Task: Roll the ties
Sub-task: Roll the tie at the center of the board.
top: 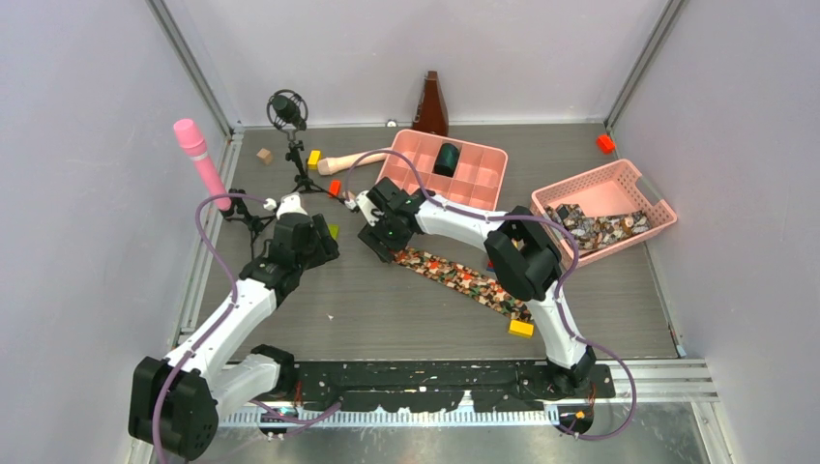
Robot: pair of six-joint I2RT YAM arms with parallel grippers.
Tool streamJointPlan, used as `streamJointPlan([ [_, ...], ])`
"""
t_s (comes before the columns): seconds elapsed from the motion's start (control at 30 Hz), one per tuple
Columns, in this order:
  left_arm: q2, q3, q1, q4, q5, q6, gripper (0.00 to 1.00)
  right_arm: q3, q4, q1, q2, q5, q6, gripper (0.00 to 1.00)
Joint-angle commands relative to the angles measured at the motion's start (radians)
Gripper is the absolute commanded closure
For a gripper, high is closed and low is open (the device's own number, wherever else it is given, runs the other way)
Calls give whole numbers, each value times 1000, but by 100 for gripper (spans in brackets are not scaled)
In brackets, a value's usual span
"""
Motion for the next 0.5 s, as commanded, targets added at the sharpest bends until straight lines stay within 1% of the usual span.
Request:
streamJointPlan([
  [0.0, 1, 0, 5, 32, 8, -3, 40, -6, 30, 8, -37, 23, 2, 28],
  [0.03, 2, 0, 5, 31, 8, -2, 40, -6, 31, 8, -40, 23, 3, 26],
  [0.2, 2, 0, 6, 29, 8, -3, 40, -17, 49, 8, -54, 22, 14, 21],
  [0.47, 6, 8, 8, 27, 8, -4, 38, -39, 121, 8, -120, 14, 75, 14],
])
